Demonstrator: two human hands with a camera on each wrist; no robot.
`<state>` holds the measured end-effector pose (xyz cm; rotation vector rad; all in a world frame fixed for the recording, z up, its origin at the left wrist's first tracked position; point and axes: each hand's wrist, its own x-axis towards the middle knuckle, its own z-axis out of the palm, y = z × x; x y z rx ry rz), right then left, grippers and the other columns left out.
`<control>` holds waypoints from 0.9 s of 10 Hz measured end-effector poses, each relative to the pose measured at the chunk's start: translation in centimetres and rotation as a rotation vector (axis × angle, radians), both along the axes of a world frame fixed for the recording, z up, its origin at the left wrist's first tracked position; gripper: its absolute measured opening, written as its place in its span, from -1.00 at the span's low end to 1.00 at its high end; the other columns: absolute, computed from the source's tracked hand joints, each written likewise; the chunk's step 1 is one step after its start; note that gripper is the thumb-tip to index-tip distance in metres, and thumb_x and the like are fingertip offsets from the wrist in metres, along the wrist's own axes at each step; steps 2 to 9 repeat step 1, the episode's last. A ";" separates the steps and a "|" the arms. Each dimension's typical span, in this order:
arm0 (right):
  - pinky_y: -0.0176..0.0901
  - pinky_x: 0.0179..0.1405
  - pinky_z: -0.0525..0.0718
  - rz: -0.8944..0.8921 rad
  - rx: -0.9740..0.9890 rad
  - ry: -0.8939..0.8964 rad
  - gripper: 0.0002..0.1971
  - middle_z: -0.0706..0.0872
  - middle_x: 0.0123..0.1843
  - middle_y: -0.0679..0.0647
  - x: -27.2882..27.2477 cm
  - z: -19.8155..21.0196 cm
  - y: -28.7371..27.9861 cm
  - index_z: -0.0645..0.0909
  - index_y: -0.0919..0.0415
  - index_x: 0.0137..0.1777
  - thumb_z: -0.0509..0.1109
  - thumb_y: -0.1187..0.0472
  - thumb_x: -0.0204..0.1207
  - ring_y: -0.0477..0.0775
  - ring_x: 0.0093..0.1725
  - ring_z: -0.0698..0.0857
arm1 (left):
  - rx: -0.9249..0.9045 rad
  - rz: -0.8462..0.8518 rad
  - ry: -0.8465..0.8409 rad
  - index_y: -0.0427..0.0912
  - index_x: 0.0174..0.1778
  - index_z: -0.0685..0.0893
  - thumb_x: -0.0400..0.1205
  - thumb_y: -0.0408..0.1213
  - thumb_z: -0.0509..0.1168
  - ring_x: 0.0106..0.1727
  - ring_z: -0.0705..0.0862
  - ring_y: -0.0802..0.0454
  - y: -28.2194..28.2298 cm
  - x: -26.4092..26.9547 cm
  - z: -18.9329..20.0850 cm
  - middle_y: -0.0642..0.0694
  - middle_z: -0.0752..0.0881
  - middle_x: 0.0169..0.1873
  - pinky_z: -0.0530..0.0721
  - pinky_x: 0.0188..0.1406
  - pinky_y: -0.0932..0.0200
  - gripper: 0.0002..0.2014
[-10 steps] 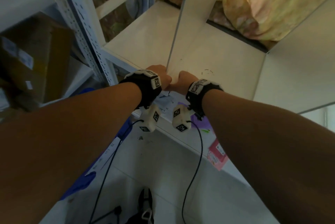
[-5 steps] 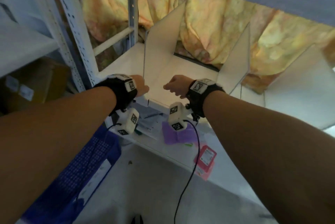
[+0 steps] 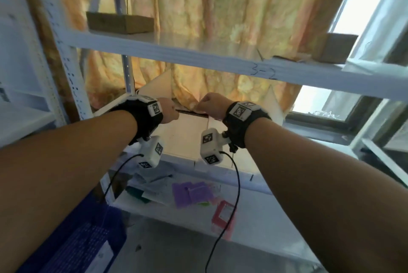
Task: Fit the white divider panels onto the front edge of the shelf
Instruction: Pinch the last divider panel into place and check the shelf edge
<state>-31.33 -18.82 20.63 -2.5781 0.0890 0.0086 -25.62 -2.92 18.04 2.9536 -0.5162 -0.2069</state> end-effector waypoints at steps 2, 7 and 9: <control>-0.12 -0.08 0.48 -0.042 0.004 -0.112 -0.64 0.60 -0.03 0.14 -3.5 3.3 -1.8 0.64 0.36 0.15 0.34 0.03 0.61 0.11 -0.04 0.56 | -0.028 -0.017 -0.108 -0.51 0.04 0.60 0.73 -0.11 0.15 -0.40 0.44 -0.11 -1.6 -2.9 3.3 -0.30 0.54 -0.32 0.38 -0.29 0.05 -0.57; -0.12 -0.08 0.48 -0.042 0.004 -0.112 -0.64 0.60 -0.03 0.14 -3.5 3.3 -1.8 0.64 0.36 0.15 0.34 0.03 0.61 0.11 -0.04 0.56 | -0.028 -0.017 -0.108 -0.51 0.04 0.60 0.73 -0.11 0.15 -0.40 0.44 -0.11 -1.6 -2.9 3.3 -0.30 0.54 -0.32 0.38 -0.29 0.05 -0.57; -0.12 -0.08 0.48 -0.042 0.004 -0.112 -0.64 0.60 -0.03 0.14 -3.5 3.3 -1.8 0.64 0.36 0.15 0.34 0.03 0.61 0.11 -0.04 0.56 | -0.028 -0.017 -0.108 -0.51 0.04 0.60 0.73 -0.11 0.15 -0.40 0.44 -0.11 -1.6 -2.9 3.3 -0.30 0.54 -0.32 0.38 -0.29 0.05 -0.57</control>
